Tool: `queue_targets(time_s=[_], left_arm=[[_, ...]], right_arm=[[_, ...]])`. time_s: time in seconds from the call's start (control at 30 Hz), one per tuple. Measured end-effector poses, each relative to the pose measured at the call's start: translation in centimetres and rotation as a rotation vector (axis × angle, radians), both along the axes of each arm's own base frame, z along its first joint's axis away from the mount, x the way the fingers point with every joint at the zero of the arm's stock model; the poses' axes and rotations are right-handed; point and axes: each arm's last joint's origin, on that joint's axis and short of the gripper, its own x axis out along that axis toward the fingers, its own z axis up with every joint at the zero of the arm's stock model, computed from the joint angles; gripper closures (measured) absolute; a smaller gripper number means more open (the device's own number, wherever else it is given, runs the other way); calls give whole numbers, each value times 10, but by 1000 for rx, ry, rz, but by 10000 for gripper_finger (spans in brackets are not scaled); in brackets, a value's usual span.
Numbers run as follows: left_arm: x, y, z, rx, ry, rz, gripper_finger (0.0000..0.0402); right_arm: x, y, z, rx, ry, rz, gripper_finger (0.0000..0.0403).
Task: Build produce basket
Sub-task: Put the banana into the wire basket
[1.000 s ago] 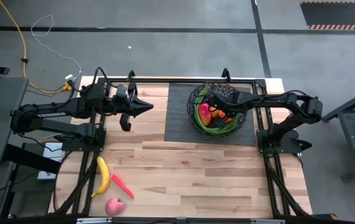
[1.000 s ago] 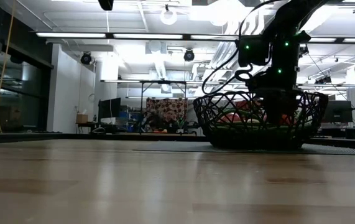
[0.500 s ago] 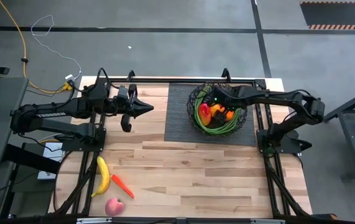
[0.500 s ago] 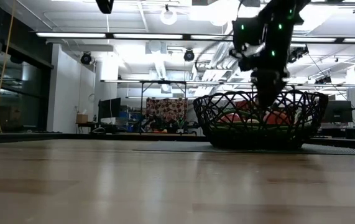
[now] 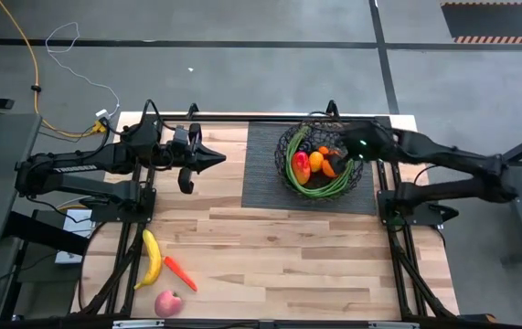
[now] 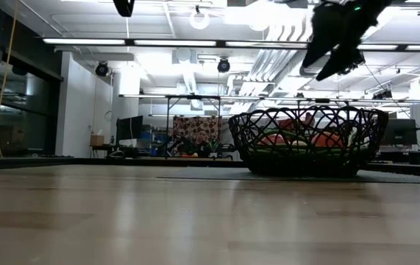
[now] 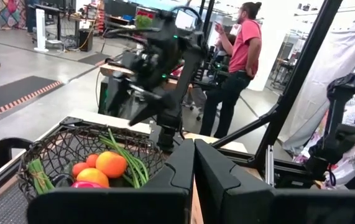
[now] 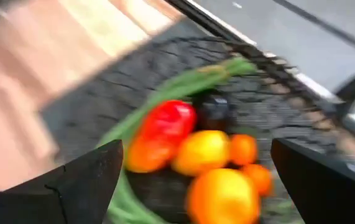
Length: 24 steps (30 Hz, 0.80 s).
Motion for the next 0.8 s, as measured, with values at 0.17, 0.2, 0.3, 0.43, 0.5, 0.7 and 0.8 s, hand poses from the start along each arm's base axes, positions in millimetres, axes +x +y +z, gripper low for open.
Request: queue_targets(time_s=[0.17,0.2,0.3,0.43,0.5,0.7,0.8], left_arm=[[0,0,0,-1,0,0,402],[0,0,0,-1,0,0,402],[0,0,0,-2,0,0,402],[0,0,0,-1,0,0,402],[-1,0,0,-2,7,0,401],[-10,-3,0,-8,29,-1,402],[-14,-4,1,-10,35,-1,401]], right_arm=[[-10,20,-18,83,-347,102,4],[-8,22,-21,84,-411,134,4],[0,29,-25,27,-581,245,4],[11,34,-17,-143,-695,357,4],[16,35,-9,-198,-694,391,4],[24,37,14,-276,-696,444,5],[24,37,21,-283,-697,450,14]])
